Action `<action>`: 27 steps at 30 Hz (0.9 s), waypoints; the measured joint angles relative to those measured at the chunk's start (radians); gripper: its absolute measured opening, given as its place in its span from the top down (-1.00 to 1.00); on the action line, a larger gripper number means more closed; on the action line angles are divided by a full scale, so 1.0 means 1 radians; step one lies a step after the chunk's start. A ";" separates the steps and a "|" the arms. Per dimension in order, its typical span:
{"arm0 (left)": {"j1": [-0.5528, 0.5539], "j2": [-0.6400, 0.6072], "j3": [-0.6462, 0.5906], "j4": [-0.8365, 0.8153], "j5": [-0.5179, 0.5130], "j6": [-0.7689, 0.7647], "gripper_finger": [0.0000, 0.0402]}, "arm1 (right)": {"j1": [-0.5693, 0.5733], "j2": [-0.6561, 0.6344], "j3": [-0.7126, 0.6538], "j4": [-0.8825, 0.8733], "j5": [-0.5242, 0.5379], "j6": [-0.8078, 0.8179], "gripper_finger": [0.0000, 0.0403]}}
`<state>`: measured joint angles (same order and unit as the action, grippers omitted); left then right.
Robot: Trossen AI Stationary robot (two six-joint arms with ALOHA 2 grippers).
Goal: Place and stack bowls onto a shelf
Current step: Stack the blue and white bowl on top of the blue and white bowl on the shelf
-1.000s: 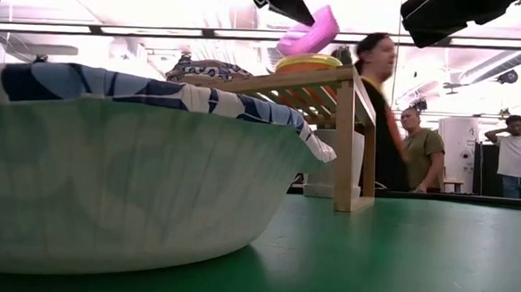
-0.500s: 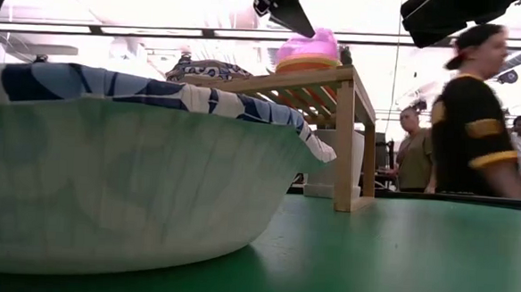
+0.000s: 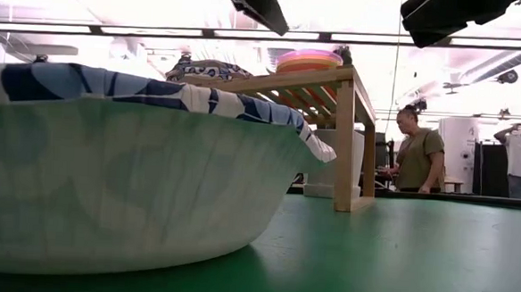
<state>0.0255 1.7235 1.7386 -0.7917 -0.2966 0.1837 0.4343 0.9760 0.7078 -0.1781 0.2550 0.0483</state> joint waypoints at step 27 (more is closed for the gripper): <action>-0.414 0.010 -0.415 -0.080 0.197 -0.770 0.12 | 0.000 0.000 0.000 0.011 0.000 0.012 0.94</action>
<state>-0.3881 1.7332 1.3235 -0.8720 -0.0999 -0.5863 0.4339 0.9760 0.7078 -0.1670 0.2550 0.0605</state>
